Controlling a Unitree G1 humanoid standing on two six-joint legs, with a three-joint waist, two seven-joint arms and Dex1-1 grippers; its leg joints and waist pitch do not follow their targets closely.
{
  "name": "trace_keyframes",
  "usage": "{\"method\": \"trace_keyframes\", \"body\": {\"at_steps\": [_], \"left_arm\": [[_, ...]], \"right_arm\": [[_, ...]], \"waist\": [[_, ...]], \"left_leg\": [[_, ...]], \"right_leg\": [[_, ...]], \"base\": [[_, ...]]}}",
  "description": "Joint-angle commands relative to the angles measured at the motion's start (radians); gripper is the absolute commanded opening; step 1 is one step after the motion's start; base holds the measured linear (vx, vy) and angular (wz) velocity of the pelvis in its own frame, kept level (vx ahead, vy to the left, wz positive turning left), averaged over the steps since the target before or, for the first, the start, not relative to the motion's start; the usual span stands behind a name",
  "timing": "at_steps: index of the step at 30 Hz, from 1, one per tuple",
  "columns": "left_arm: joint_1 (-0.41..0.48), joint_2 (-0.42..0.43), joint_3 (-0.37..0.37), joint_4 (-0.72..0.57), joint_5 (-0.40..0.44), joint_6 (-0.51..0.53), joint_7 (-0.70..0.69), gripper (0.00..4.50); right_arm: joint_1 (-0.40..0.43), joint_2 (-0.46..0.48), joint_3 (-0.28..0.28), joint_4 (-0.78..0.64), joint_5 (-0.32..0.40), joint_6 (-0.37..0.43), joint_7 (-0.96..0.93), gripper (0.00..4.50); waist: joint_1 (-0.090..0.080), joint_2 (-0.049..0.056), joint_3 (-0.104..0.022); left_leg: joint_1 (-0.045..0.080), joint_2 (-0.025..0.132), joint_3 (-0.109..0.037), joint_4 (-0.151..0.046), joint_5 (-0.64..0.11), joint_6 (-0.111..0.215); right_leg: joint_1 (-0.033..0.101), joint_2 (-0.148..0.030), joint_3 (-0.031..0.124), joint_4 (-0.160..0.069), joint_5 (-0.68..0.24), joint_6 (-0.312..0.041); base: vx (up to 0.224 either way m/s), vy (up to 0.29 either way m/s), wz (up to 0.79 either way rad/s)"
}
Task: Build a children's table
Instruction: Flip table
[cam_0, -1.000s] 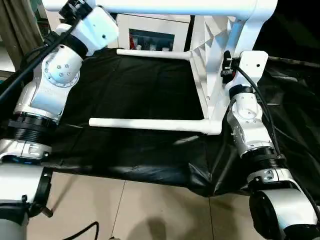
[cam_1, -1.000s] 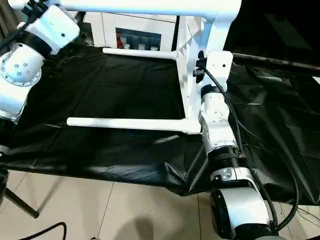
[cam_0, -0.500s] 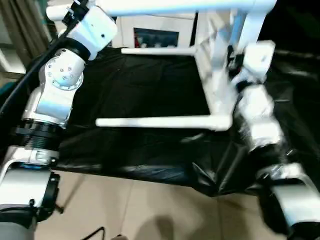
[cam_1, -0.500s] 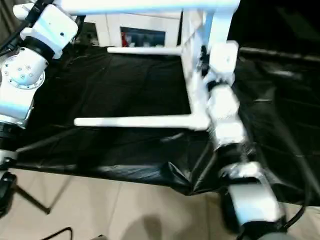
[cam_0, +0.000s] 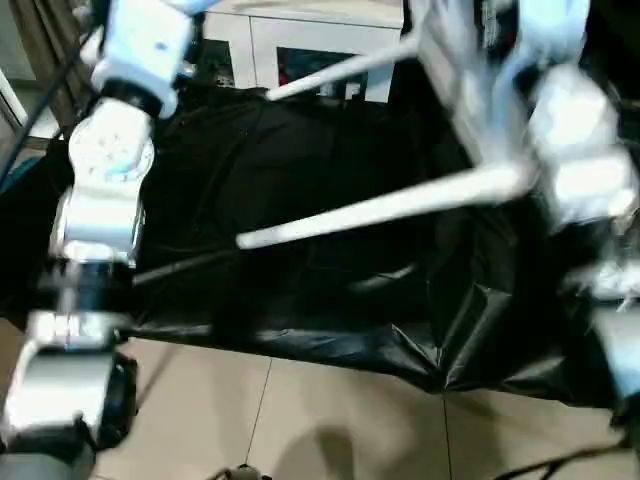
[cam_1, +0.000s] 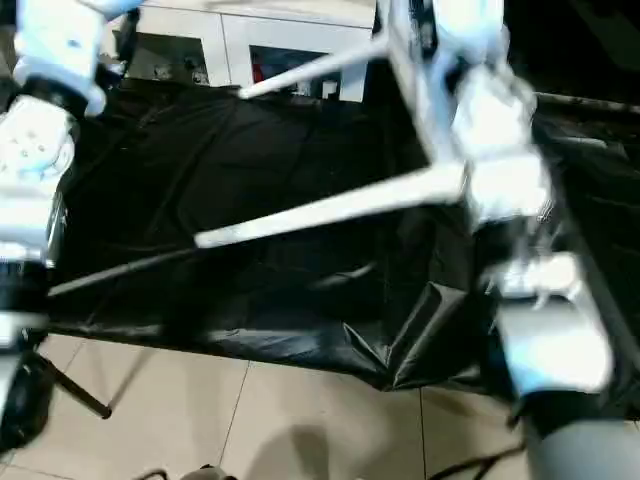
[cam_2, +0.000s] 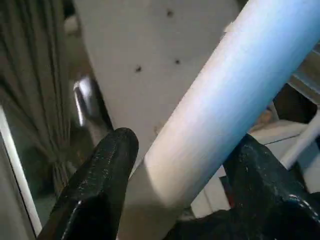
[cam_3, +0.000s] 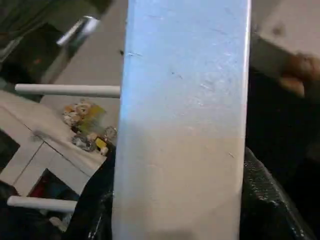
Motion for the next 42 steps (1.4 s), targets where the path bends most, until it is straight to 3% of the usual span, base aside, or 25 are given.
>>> {"method": "trace_keyframes", "body": {"at_steps": [1, 4, 5, 8, 11, 16, 18, 20, 25, 28, 31, 34, 36, 37, 38, 42], "left_arm": [[0.026, -0.044, 0.12, 0.01, -0.143, 0.093, 0.068, 2.7], [0.041, -0.063, 0.137, -0.015, -0.156, 0.113, 0.086, 2.7], [0.056, -0.086, 0.164, -0.049, -0.185, 0.147, 0.107, 2.7], [0.082, -0.101, 0.177, -0.086, -0.186, 0.183, 0.114, 2.7], [0.105, -0.113, 0.184, -0.116, -0.188, 0.208, 0.116, 2.69], [0.126, -0.115, 0.185, -0.146, -0.198, 0.222, 0.102, 2.67], [0.133, -0.113, 0.183, -0.16, -0.203, 0.226, 0.091, 2.58], [0.138, -0.11, 0.18, -0.171, -0.198, 0.23, 0.077, 2.5], [0.145, -0.098, 0.164, -0.174, -0.193, 0.238, 0.067, 2.28], [0.142, -0.093, 0.158, -0.17, -0.193, 0.238, 0.064, 2.2], [0.148, -0.091, 0.141, -0.169, -0.186, 0.235, 0.051, 2.13], [0.155, -0.09, 0.131, -0.172, -0.185, 0.233, 0.039, 2.09], [0.161, -0.088, 0.123, -0.171, -0.18, 0.235, 0.034, 2.03], [0.166, -0.078, 0.112, -0.163, -0.171, 0.224, 0.025, 2.01], [0.168, -0.073, 0.109, -0.157, -0.168, 0.22, 0.023, 1.99], [0.176, -0.067, 0.11, -0.145, -0.164, 0.212, 0.018, 1.93]], "right_arm": [[-0.057, -0.007, 0.071, 0.002, -0.036, -0.101, 0.133, 1.7], [-0.112, -0.001, 0.079, 0.048, -0.037, -0.129, 0.154, 1.7], [-0.174, 0.008, 0.085, 0.099, -0.04, -0.163, 0.182, 1.7], [-0.233, 0.02, 0.086, 0.156, -0.034, -0.198, 0.221, 1.7], [-0.278, 0.031, 0.087, 0.204, -0.038, -0.226, 0.244, 2.4], [-0.338, 0.039, 0.088, 0.27, -0.05, -0.263, 0.253, 2.84], [-0.369, 0.04, 0.087, 0.307, -0.057, -0.286, 0.252, 2.97], [-0.39, 0.039, 0.088, 0.332, -0.068, -0.306, 0.253, 3.2], [-0.39, 0.041, 0.089, 0.356, -0.076, -0.347, 0.266, 3.52], [-0.366, 0.052, 0.089, 0.352, -0.054, -0.395, 0.32, 3.52], [-0.314, 0.072, 0.094, 0.327, -0.018, -0.477, 0.411, 3.52], [-0.292, 0.083, 0.091, 0.315, 0.003, -0.501, 0.442, 3.52], [-0.274, 0.1, 0.074, 0.302, 0.044, -0.523, 0.48, 3.81], [-0.256, 0.114, 0.068, 0.283, 0.072, -0.55, 0.503, 3.88], [-0.244, 0.123, 0.063, 0.268, 0.091, -0.565, 0.519, 3.88], [-0.218, 0.138, 0.054, 0.236, 0.126, -0.603, 0.537, 4.26]], "waist": [[-0.007, -0.028, -0.072], [-0.011, -0.026, -0.069], [-0.013, -0.029, -0.07], [-0.014, -0.035, -0.068], [-0.015, -0.039, -0.066], [-0.014, -0.038, -0.067], [-0.016, -0.041, -0.069], [-0.018, -0.038, -0.069], [-0.017, -0.038, -0.066], [-0.018, -0.041, -0.065], [-0.017, -0.043, -0.066], [-0.016, -0.044, -0.069], [-0.015, -0.042, -0.068], [-0.016, -0.046, -0.071], [-0.014, -0.04, -0.072], [-0.012, -0.04, -0.072]], "left_leg": [[0.01, 0.047, -0.009, -0.049, -0.014, 0.093], [0.013, 0.051, -0.011, -0.05, -0.024, 0.089], [0.014, 0.056, -0.012, -0.05, -0.026, 0.083], [0.013, 0.058, -0.012, -0.048, -0.021, 0.086], [0.014, 0.058, -0.011, -0.046, -0.011, 0.096], [0.014, 0.06, -0.012, -0.042, 0.006, 0.11], [0.008, 0.061, -0.016, -0.041, 0.041, 0.116], [0.012, 0.065, -0.015, -0.036, 0.058, 0.124], [0.018, 0.069, -0.016, -0.041, -0.014, 0.078], [0.012, 0.066, -0.016, -0.04, -0.023, 0.072], [0.011, 0.068, -0.016, -0.039, -0.031, 0.083], [0.011, 0.066, -0.017, -0.037, -0.004, 0.088], [0.011, 0.068, -0.017, -0.037, -0.009, 0.101], [0.011, 0.069, -0.017, -0.036, -0.004, 0.107], [0.014, 0.069, -0.018, -0.035, 0.007, 0.116], [0.016, 0.071, -0.018, -0.035, 0.011, 0.116]], "right_leg": [[0.06, -0.083, 0.056, -0.056, 0.019, -0.223], [0.055, -0.083, 0.055, -0.058, -0.001, -0.225], [0.054, -0.085, 0.055, -0.054, 0.005, -0.231], [0.054, -0.087, 0.057, -0.05, 0.033, -0.238], [0.051, -0.084, 0.057, -0.05, 0.051, -0.244], [0.05, -0.086, 0.057, -0.043, 0.088, -0.259], [0.054, -0.085, 0.056, -0.036, 0.126, -0.262], [0.043, -0.08, 0.054, -0.033, 0.161, -0.278], [0.043, -0.085, 0.054, -0.037, 0.122, -0.271], [0.047, -0.086, 0.055, -0.036, 0.131, -0.262], [0.05, -0.092, 0.057, -0.037, 0.134, -0.261], [0.051, -0.089, 0.056, -0.034, 0.155, -0.27], [0.05, -0.092, 0.057, -0.035, 0.146, -0.276], [0.051, -0.093, 0.057, -0.034, 0.152, -0.279], [0.049, -0.092, 0.056, -0.032, 0.161, -0.284], [0.047, -0.09, 0.054, -0.032, 0.16, -0.289]], "base": [[0.0, 0.0, 0.0], [0.0, 0.0, 0.0], [0.0, 0.0, 0.0], [0.0, 0.0, 0.0], [0.0, 0.0, 0.0], [0.0, 0.0, 0.0], [0.0, 0.0, 0.0], [0.0, 0.0, 0.0], [0.0, 0.0, 0.0], [0.0, 0.0, 0.0], [0.0, 0.0, 0.0], [0.0, 0.0, 0.0], [0.0, 0.0, 0.0], [0.0, 0.0, 0.0], [0.0, 0.0, 0.0], [0.0, 0.0, 0.0]]}}
